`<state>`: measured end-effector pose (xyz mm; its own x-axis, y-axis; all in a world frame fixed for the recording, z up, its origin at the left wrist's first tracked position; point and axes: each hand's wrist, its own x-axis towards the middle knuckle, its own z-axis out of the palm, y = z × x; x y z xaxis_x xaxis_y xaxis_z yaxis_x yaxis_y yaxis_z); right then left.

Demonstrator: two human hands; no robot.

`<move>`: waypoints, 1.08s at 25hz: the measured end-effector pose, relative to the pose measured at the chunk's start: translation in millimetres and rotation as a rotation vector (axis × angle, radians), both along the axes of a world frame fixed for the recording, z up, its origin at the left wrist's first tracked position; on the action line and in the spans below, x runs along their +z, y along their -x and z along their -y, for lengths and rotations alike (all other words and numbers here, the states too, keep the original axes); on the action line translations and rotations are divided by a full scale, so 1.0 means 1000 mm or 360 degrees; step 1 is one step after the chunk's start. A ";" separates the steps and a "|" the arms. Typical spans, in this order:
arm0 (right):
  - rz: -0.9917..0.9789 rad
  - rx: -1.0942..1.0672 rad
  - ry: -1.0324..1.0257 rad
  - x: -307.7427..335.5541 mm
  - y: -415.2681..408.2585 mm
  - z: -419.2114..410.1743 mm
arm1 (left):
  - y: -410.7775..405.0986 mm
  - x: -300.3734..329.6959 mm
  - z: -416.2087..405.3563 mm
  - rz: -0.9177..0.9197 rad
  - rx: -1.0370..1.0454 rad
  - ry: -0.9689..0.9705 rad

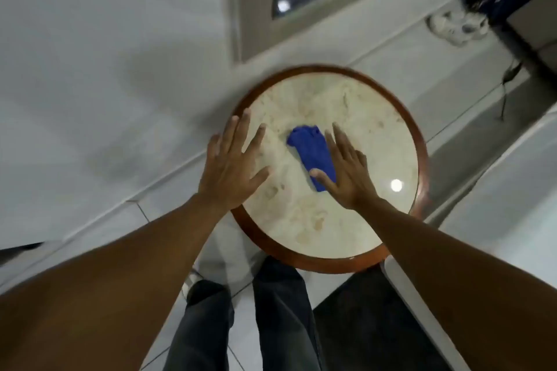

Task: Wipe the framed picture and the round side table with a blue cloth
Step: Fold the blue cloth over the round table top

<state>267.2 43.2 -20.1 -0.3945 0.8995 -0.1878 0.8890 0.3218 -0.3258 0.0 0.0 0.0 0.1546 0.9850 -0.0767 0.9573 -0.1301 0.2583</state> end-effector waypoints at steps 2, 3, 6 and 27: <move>0.0033 0.0189 0.0013 -0.051 -0.011 -0.006 | -0.018 -0.056 -0.002 0.0031 0.0000 0.0054; 0.0102 0.0229 -0.0021 -0.075 -0.016 -0.010 | -0.024 -0.083 -0.003 0.0008 -0.0012 0.0054; 0.0144 0.0217 -0.0175 -0.129 -0.016 -0.044 | -0.041 -0.143 -0.026 -0.0015 -0.0039 0.0044; -0.0597 -0.0316 -0.0212 -0.115 0.041 -0.036 | -0.066 -0.110 -0.073 -0.0238 -0.0225 -0.0002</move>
<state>226.2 78.7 -135.3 -0.2302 0.9714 0.0577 0.7661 0.2175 -0.6048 66.0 73.0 -110.1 0.2785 0.9544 -0.1078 0.9571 -0.2665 0.1141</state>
